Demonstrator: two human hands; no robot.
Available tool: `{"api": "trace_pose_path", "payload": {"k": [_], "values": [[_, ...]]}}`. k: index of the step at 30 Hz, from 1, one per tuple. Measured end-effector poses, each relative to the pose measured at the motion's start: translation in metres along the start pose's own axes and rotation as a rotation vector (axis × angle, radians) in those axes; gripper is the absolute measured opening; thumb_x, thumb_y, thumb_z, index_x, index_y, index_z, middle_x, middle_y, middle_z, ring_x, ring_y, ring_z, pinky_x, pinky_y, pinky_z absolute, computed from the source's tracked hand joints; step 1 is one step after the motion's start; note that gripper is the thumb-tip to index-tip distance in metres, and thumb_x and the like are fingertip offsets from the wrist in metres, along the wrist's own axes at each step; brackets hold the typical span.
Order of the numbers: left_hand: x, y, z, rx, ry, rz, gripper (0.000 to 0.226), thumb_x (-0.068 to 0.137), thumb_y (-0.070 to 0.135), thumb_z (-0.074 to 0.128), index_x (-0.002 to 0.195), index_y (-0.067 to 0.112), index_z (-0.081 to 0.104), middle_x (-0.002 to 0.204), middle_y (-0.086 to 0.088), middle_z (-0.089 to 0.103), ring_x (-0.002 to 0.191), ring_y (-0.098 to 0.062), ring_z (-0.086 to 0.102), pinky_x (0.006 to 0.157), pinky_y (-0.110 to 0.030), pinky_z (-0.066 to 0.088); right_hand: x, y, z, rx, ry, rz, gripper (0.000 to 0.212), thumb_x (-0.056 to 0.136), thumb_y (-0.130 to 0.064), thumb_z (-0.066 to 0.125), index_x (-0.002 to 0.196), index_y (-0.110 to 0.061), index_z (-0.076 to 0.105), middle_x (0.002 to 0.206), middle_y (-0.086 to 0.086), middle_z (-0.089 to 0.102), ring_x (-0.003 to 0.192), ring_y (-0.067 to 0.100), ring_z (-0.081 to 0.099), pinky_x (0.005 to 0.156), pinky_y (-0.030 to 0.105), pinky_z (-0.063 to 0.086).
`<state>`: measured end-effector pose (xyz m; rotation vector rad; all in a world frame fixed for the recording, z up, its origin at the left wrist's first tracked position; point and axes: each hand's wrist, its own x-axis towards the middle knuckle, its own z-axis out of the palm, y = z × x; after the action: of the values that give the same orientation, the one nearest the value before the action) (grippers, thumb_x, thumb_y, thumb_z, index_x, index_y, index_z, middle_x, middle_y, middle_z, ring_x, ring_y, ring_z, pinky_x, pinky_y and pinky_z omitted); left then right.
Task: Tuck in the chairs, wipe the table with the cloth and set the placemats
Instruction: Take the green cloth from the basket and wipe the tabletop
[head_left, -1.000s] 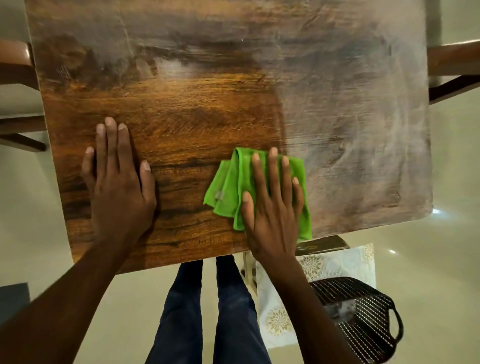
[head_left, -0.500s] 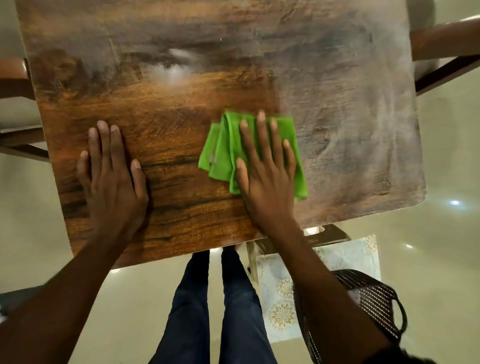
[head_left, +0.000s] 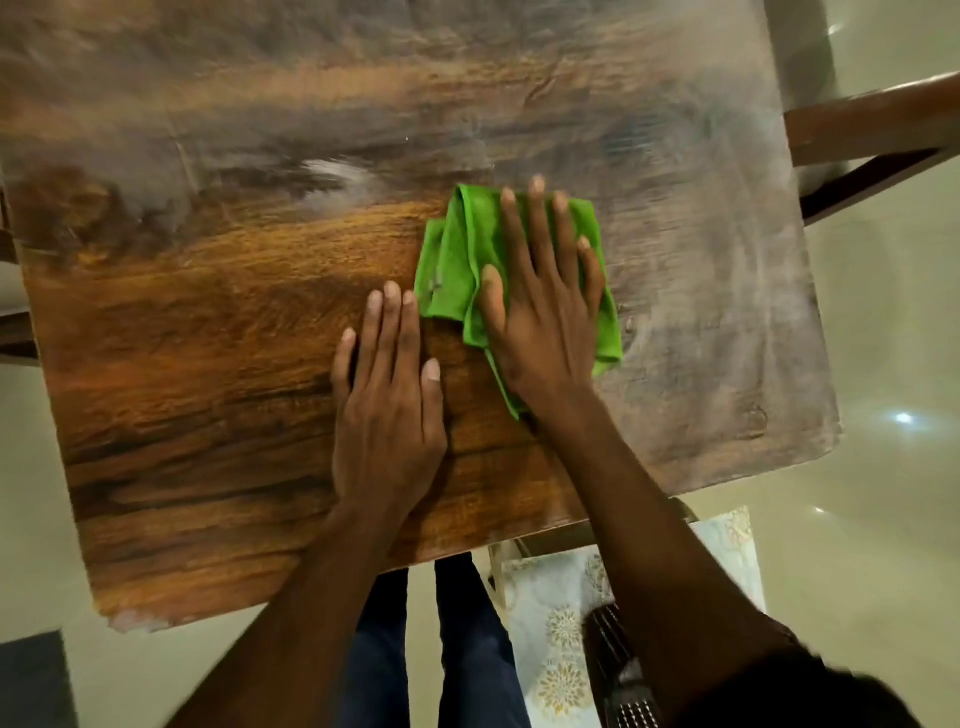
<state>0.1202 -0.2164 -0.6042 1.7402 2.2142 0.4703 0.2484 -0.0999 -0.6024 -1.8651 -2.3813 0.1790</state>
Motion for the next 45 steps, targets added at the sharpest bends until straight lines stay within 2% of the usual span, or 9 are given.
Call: {"api": "trace_pose_path", "payload": {"k": [3,6,11,17,22,29,35,40,45], "values": [[0.001,0.003,-0.001,0.082,-0.028,-0.011,0.06,0.114,0.03,0.026,0.17,0.009,0.019,0.179,-0.007,0.016,0.167,-0.018,0.01,0.134,-0.048,0.016,0.067,-0.01,0.004,0.029,0.009,-0.059,0.063,0.11,-0.045,0.033,0.169,-0.026,0.024,0.177,0.003,0.017,0.165,0.022,0.014,0.131,0.045,0.015],[0.001,0.005,-0.002,0.123,-0.043,-0.017,0.062,0.114,0.031,0.027,0.171,0.011,0.015,0.18,-0.007,0.013,0.167,-0.018,0.009,0.133,-0.049,0.017,0.073,-0.008,0.003,0.024,0.008,-0.097,0.061,0.11,-0.043,0.031,0.169,-0.027,0.023,0.178,0.003,0.016,0.165,0.021,0.012,0.131,0.045,0.016],[0.001,0.007,-0.002,0.206,-0.071,-0.011,0.065,0.113,0.033,0.023,0.172,0.011,0.006,0.18,-0.007,0.004,0.167,-0.02,0.004,0.133,-0.05,0.017,-0.042,0.017,-0.016,0.028,-0.092,-0.04,0.064,0.112,-0.038,0.034,0.171,-0.027,0.011,0.179,0.0,0.002,0.166,0.02,0.0,0.131,0.048,0.018],[0.0,0.007,0.0,0.223,-0.095,-0.027,0.065,0.113,0.034,0.02,0.172,0.011,0.003,0.181,-0.007,0.001,0.167,-0.02,0.002,0.132,-0.051,0.018,-0.152,0.043,-0.027,0.039,-0.196,0.03,0.065,0.107,-0.037,0.035,0.169,-0.025,0.021,0.179,0.0,0.008,0.165,0.023,0.01,0.125,0.057,0.032],[0.0,0.007,0.001,0.221,-0.089,-0.02,0.066,0.113,0.033,0.023,0.172,0.011,0.004,0.18,-0.008,0.002,0.167,-0.02,0.003,0.133,-0.051,0.017,-0.079,0.038,-0.02,0.015,-0.113,0.042,0.065,0.109,-0.037,0.035,0.17,-0.027,0.013,0.179,-0.001,0.003,0.166,0.018,0.003,0.13,0.049,0.022],[0.001,0.01,-0.001,0.232,-0.086,-0.033,0.065,0.113,0.032,0.023,0.172,0.011,0.006,0.18,-0.008,0.004,0.167,-0.019,0.002,0.133,-0.05,0.015,0.063,0.046,-0.008,0.01,0.006,-0.017,0.061,0.11,-0.037,0.034,0.169,-0.025,0.024,0.177,0.002,0.018,0.165,0.021,0.014,0.13,0.046,0.021],[0.001,0.013,-0.003,0.232,-0.088,-0.042,0.065,0.112,0.031,0.022,0.172,0.011,0.004,0.181,-0.007,0.002,0.167,-0.018,0.001,0.133,-0.05,0.014,-0.055,0.061,-0.026,0.022,-0.124,0.019,0.063,0.113,-0.033,0.033,0.171,-0.024,0.009,0.179,0.002,0.0,0.166,0.02,-0.001,0.13,0.05,0.018],[0.002,0.013,-0.001,0.217,-0.08,-0.042,0.065,0.113,0.031,0.022,0.172,0.011,0.005,0.181,-0.006,0.001,0.167,-0.018,0.0,0.133,-0.05,0.014,-0.172,0.04,-0.029,0.058,-0.268,0.007,0.067,0.109,-0.04,0.034,0.17,-0.025,0.013,0.179,0.002,0.002,0.166,0.025,0.004,0.128,0.054,0.024],[0.002,0.012,0.0,0.192,-0.068,-0.043,0.065,0.112,0.03,0.024,0.172,0.011,0.007,0.181,-0.006,0.003,0.167,-0.018,0.001,0.133,-0.051,0.014,-0.163,0.064,-0.031,0.055,-0.255,-0.06,0.066,0.109,-0.038,0.036,0.17,-0.028,0.014,0.179,-0.004,0.004,0.165,0.019,0.006,0.129,0.049,0.024]]}}
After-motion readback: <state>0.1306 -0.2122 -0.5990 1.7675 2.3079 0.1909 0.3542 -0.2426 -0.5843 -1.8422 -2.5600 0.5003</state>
